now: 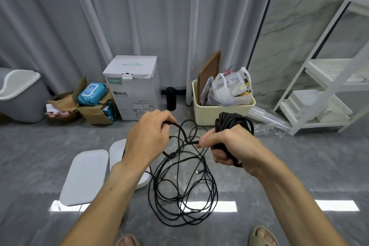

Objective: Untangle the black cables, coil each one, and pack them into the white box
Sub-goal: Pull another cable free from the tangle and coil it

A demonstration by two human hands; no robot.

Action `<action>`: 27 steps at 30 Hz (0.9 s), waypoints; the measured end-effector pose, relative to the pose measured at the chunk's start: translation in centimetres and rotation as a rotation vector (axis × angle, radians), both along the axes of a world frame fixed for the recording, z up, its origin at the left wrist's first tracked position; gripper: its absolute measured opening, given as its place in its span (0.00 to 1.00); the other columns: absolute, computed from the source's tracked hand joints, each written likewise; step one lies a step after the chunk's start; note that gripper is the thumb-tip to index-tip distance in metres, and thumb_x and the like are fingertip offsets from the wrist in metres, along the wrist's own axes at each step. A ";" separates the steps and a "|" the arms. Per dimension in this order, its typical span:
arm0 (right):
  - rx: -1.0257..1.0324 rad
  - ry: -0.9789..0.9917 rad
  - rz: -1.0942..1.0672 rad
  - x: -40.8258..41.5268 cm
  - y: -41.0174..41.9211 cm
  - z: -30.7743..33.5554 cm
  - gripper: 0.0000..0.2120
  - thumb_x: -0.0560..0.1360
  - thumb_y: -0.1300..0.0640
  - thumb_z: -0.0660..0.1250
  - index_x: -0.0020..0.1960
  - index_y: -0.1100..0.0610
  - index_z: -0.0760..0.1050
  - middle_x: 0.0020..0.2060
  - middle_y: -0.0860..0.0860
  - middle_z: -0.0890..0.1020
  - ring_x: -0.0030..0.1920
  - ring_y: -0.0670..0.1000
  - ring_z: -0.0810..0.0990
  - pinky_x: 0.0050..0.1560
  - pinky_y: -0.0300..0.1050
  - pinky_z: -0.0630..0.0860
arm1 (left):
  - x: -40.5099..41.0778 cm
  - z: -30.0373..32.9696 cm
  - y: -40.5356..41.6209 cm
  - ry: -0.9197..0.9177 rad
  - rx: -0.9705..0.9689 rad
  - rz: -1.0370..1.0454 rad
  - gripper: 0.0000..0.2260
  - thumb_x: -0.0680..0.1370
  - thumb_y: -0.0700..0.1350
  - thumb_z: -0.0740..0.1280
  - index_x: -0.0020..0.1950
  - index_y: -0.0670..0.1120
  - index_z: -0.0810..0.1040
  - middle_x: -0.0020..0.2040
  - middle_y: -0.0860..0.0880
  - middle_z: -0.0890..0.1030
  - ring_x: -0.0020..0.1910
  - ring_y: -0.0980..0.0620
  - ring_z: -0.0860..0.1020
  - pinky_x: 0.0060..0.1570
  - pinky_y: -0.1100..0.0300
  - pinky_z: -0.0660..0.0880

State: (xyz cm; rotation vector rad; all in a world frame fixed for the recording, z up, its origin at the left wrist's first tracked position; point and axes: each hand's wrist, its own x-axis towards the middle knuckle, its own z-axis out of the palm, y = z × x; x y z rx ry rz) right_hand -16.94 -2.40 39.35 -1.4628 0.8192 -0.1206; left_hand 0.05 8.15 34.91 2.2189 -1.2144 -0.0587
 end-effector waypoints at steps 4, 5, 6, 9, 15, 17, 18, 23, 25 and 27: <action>0.140 -0.120 -0.004 -0.3 -0.2 1.1 0.08 0.71 0.65 0.68 0.36 0.62 0.84 0.23 0.53 0.63 0.22 0.49 0.59 0.29 0.41 0.62 | -0.1 -0.5 0.0 -0.185 0.109 -0.113 0.13 0.79 0.41 0.66 0.49 0.60 0.84 0.51 0.62 0.77 0.59 0.55 0.69 0.54 0.63 0.54; 0.184 -0.169 -0.019 -0.3 -0.3 1.3 0.07 0.70 0.63 0.68 0.37 0.63 0.84 0.22 0.52 0.62 0.21 0.49 0.58 0.31 0.41 0.64 | -0.1 -0.8 -0.1 -0.215 0.074 -0.152 0.13 0.77 0.40 0.68 0.47 0.59 0.85 0.51 0.61 0.79 0.60 0.54 0.70 0.58 0.64 0.52; 0.226 -0.223 -0.043 -0.4 -0.4 1.4 0.08 0.68 0.61 0.68 0.39 0.64 0.84 0.20 0.51 0.62 0.19 0.48 0.57 0.32 0.42 0.66 | 0.0 -1.2 -0.3 -0.222 0.044 -0.191 0.14 0.75 0.38 0.70 0.45 0.58 0.86 0.51 0.59 0.80 0.62 0.52 0.71 0.64 0.65 0.50; 0.341 -0.379 -0.159 -0.3 -0.7 1.6 0.10 0.67 0.61 0.66 0.38 0.66 0.83 0.18 0.49 0.60 0.17 0.46 0.56 0.30 0.40 0.67 | -0.4 -1.7 -0.7 -0.088 -0.032 -0.281 0.16 0.73 0.29 0.68 0.39 0.50 0.85 0.53 0.53 0.81 0.66 0.57 0.69 0.70 0.71 0.49; 0.427 -0.594 -0.335 0.0 -1.0 1.7 0.09 0.67 0.62 0.65 0.37 0.65 0.82 0.18 0.47 0.59 0.17 0.45 0.56 0.29 0.38 0.68 | -2.7 -0.7 -0.4 0.203 -0.030 -0.358 0.16 0.74 0.27 0.60 0.47 0.46 0.80 0.52 0.51 0.83 0.50 0.61 0.76 0.45 0.74 0.68; 0.422 -0.613 -0.376 0.0 -1.3 1.5 0.09 0.67 0.62 0.65 0.39 0.66 0.81 0.18 0.48 0.60 0.17 0.46 0.56 0.29 0.38 0.69 | -3.6 -0.3 -0.2 0.331 -0.039 -0.378 0.15 0.75 0.29 0.60 0.49 0.47 0.78 0.46 0.53 0.83 0.43 0.61 0.78 0.41 0.70 0.71; 0.419 -0.619 -0.391 -0.1 -1.4 1.4 0.09 0.68 0.61 0.65 0.40 0.66 0.81 0.18 0.48 0.60 0.17 0.46 0.57 0.29 0.38 0.70 | -4.0 0.0 -0.1 0.411 -0.062 -0.394 0.13 0.76 0.30 0.61 0.49 0.47 0.77 0.44 0.53 0.83 0.44 0.60 0.79 0.44 0.66 0.74; 0.385 -0.613 -0.431 -0.2 -1.9 1.1 0.08 0.68 0.61 0.66 0.41 0.64 0.81 0.19 0.48 0.61 0.18 0.46 0.58 0.29 0.38 0.71 | -5.3 0.9 -0.8 0.708 -0.329 -0.304 0.07 0.82 0.52 0.61 0.53 0.51 0.77 0.39 0.48 0.84 0.46 0.43 0.83 0.56 0.39 0.76; 0.392 -0.590 -0.394 -0.3 -1.8 1.1 0.07 0.68 0.60 0.66 0.42 0.64 0.80 0.19 0.48 0.61 0.18 0.46 0.58 0.30 0.39 0.70 | -5.2 1.0 -1.1 0.649 -0.406 -0.254 0.08 0.82 0.54 0.59 0.56 0.57 0.77 0.37 0.50 0.83 0.42 0.39 0.82 0.54 0.37 0.76; 0.419 -0.552 -0.295 -0.5 -1.6 1.2 0.07 0.68 0.60 0.66 0.41 0.63 0.81 0.18 0.48 0.61 0.17 0.46 0.57 0.29 0.40 0.70 | -4.7 0.7 -1.4 0.593 -0.454 -0.183 0.10 0.85 0.49 0.57 0.57 0.60 0.77 0.33 0.53 0.79 0.38 0.48 0.83 0.53 0.43 0.78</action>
